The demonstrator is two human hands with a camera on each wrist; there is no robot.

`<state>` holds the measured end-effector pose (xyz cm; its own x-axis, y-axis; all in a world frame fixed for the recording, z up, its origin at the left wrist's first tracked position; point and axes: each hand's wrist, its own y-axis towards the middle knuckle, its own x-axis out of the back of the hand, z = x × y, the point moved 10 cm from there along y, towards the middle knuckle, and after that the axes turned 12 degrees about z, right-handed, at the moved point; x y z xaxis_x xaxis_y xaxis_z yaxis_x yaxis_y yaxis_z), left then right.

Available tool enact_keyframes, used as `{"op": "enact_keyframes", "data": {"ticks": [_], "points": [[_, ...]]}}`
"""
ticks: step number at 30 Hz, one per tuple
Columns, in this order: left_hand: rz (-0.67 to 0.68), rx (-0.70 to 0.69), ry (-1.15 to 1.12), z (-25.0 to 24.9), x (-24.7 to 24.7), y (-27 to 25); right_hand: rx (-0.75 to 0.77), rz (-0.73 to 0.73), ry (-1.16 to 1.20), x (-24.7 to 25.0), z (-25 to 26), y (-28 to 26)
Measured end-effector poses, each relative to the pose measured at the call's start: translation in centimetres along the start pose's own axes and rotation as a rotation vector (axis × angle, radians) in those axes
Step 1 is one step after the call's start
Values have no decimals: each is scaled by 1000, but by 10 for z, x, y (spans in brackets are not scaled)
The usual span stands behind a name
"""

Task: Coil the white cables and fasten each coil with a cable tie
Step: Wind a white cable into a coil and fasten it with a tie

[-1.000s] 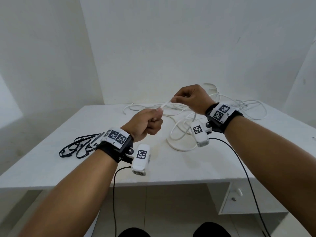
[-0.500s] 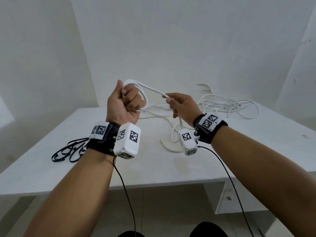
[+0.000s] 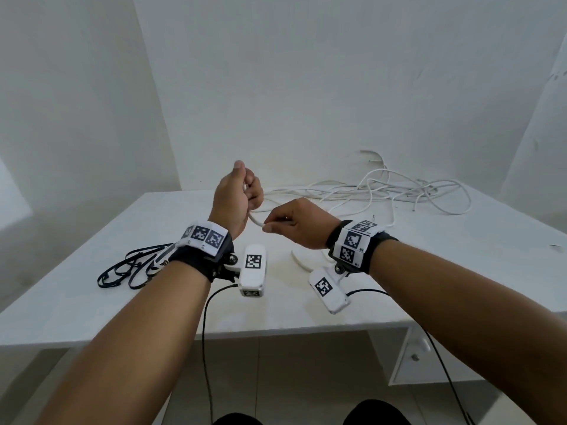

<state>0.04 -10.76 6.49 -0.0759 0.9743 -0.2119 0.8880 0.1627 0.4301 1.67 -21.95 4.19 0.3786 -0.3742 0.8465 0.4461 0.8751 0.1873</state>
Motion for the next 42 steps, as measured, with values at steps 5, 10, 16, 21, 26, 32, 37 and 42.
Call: {"op": "enact_keyframes", "data": {"ticks": [5,10,16,21,26,32,37,42], "points": [[77,16,534,9,-6,-7,-6,104,-191,-11,11,1],[156,88,802,25,2,-5,-73,120,-267,6,4,-7],[250,250,953,42,12,-11,-44,70,-249,45,7,-14],[405,398,886,57,-13,-24,32,-8,-185,65,16,-16],[382,382,395,51,-31,-28,27,-132,-26,84,1,-21],[520,313,263,44,-52,-33,67,-270,224,101,-14,-26],[560,242,28,18,-70,-37,32,-348,401,106,-37,-29],[536,203,-98,-5,-85,-36,59,-376,584,94,-54,-29]]}}
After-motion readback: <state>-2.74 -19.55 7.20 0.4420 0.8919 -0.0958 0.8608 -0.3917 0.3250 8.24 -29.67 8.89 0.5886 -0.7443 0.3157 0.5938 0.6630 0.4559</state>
